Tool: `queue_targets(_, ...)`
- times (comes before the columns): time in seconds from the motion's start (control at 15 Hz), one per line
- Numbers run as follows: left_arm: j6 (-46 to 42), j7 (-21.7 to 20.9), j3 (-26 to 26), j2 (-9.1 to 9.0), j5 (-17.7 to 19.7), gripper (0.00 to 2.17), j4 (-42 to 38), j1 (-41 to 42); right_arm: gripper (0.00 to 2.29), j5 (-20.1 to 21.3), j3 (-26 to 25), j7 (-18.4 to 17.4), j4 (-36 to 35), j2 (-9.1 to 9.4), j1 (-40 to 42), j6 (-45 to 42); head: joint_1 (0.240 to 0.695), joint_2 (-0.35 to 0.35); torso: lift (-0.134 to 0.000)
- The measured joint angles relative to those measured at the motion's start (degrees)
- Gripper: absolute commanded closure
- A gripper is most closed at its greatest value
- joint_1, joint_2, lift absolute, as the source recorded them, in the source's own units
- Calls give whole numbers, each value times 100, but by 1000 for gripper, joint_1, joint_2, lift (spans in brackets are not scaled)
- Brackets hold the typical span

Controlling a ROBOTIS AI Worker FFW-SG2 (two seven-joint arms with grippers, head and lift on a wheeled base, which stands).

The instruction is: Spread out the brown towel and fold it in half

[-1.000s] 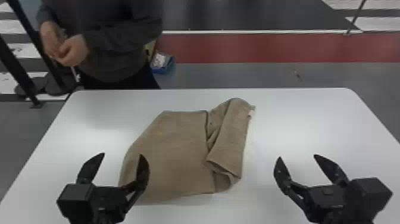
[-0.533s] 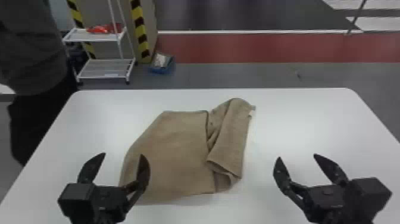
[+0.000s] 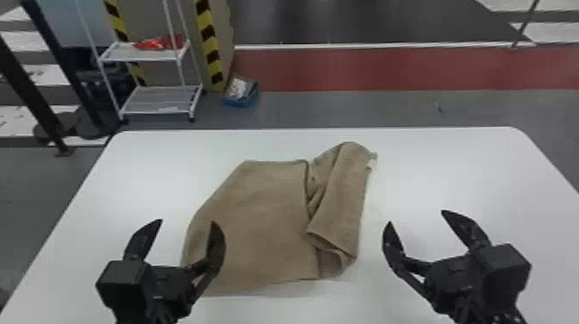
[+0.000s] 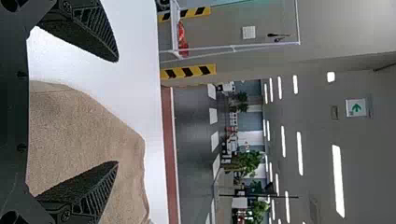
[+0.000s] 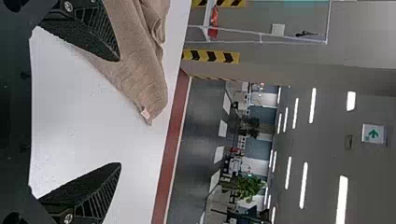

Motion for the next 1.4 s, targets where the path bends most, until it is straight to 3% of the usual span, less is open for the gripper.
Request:
queue_targets(0.27,9,0,15,0,53,97,38,-3,100,1090,351,510,-329,0,-327,1034,695,109,-128)
queue_targets(0.47,16,0,16,0,64,97,55,-31,147,1893,547,1301,-515,0,-525,1623,695,130,-128)
queue_targets(0.6,66,0,16,0,71,97,67,-49,147,2148,590,1792,-668,-5,-603,2018,695,137,-128)
queue_targets(0.8,137,0,30,0,90,97,73,-72,191,2642,597,2503,-763,-166,-774,2387,695,134,-128)
queue_targets(1.2,142,0,60,0,124,97,76,-92,194,3445,665,2993,-546,-565,-1002,2415,695,107,-128)
queue_targets(1.4,147,0,66,0,129,97,100,-100,194,3626,814,3173,-349,-638,-1055,2415,695,116,-128)
